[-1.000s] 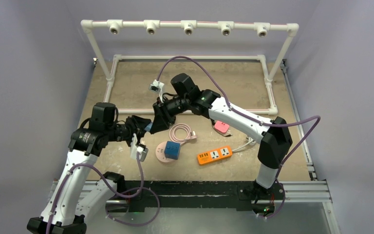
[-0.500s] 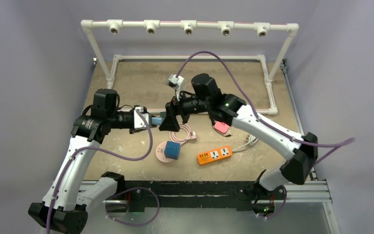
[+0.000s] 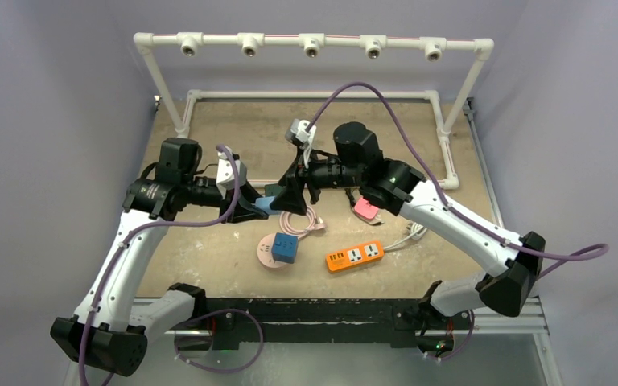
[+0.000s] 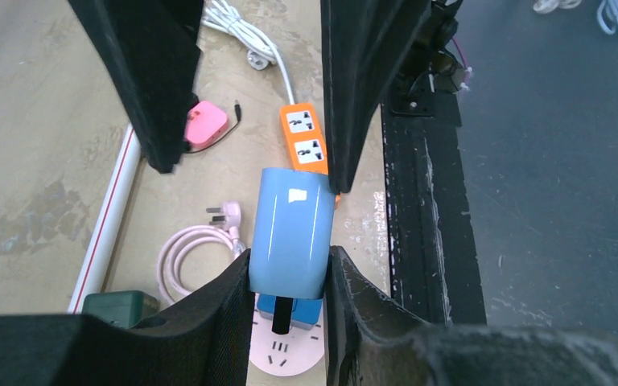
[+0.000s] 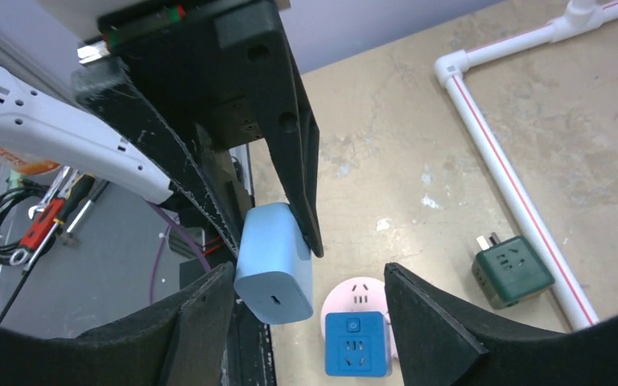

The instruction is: Insert the plug

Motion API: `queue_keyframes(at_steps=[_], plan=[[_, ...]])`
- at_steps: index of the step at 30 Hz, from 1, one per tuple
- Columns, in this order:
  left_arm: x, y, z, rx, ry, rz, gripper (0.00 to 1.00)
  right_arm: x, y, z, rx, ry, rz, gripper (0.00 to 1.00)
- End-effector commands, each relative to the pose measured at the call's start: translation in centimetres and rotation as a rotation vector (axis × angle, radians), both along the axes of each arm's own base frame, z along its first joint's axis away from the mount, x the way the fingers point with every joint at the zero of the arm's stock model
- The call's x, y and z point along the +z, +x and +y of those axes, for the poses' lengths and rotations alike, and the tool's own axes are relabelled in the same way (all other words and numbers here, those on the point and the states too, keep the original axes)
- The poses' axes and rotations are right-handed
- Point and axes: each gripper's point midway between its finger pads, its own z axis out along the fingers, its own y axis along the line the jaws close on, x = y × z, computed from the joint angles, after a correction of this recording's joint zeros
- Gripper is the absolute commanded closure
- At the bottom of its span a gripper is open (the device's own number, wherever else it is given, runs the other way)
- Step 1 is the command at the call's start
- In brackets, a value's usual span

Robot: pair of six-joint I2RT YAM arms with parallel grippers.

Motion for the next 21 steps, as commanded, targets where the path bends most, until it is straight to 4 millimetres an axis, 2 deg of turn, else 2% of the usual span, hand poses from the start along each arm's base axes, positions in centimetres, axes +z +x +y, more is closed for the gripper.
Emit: queue_keyframes(at_steps=[1, 6, 12, 21], plan=[[2.3, -1.0, -0.4, -0.041, -0.059, -0.002, 1.0, 1.6, 0.3, 0.9, 0.023, 0.042, -0.039, 0.33], [2.0, -0.8, -0.4, -0.031, -0.052, -0.018, 1.0, 1.9, 0.0, 1.1, 0.036, 0.058, -0.026, 0.41], [1.6, 0.1, -0.4, 0.001, -0.043, -0.005, 1.0, 1.3, -0.6, 1.4, 0.063, 0.056, 0.013, 0.46], [1.2, 0.8, -0.4, 0.026, -0.038, 0.0, 1.0, 0.9, -1.0, 1.8, 0.077, 0.059, 0.035, 0.41]])
